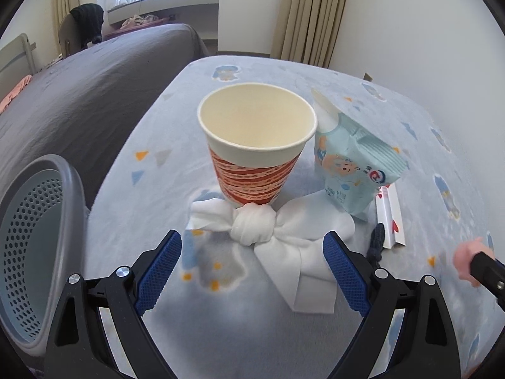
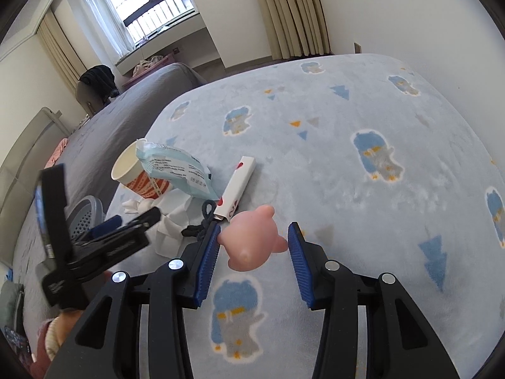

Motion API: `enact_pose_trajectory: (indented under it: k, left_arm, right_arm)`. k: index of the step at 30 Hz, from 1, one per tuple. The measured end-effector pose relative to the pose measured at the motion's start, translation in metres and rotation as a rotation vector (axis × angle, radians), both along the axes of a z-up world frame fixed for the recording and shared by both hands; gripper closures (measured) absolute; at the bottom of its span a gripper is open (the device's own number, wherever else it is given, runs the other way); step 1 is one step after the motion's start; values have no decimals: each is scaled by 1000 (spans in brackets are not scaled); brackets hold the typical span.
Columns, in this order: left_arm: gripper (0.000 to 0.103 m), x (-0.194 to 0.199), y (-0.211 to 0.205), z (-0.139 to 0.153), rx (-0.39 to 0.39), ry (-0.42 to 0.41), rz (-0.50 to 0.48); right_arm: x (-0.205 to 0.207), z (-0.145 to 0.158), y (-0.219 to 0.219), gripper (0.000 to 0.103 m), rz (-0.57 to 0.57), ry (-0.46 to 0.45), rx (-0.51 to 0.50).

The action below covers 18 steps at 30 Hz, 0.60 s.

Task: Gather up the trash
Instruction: 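Grasp the white tissue with the left gripper while the right gripper closes on the pink pig, then carry the tissue and pink pig over the wastebasket with both grippers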

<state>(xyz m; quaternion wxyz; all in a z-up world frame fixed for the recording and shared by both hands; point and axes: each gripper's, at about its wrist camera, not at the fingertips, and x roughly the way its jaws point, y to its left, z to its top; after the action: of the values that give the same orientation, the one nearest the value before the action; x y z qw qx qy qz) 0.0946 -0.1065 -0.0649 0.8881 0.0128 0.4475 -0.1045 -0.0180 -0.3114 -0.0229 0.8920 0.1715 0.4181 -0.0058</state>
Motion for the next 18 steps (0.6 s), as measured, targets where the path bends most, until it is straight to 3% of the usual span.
enact_pose_trajectory:
  k: [5,7,8,10,12,18]
  left_arm:
    - [19,8,-8,-10,22,6,13]
    - [39,9,-8,-14,13,23,5]
    - [41,8,-8,-15,14,24,7]
    - [57,5,-5,-13,-4,19,4]
    - [65,2,-2,-12,-15,24,-1]
    - [67,-18,8,-6,-39,36,-21]
  right_arm:
    - [2,-1,-3,60,0,8,16]
    - [2,-1,-4,60,-1,11,22]
    - [2,-1,-4,60,0,10,23]
    - [2,0,-3,60,1,8,21]
    - [3,0,-1,60,3,7,19]
    - [3,0,6,60,23,6,17]
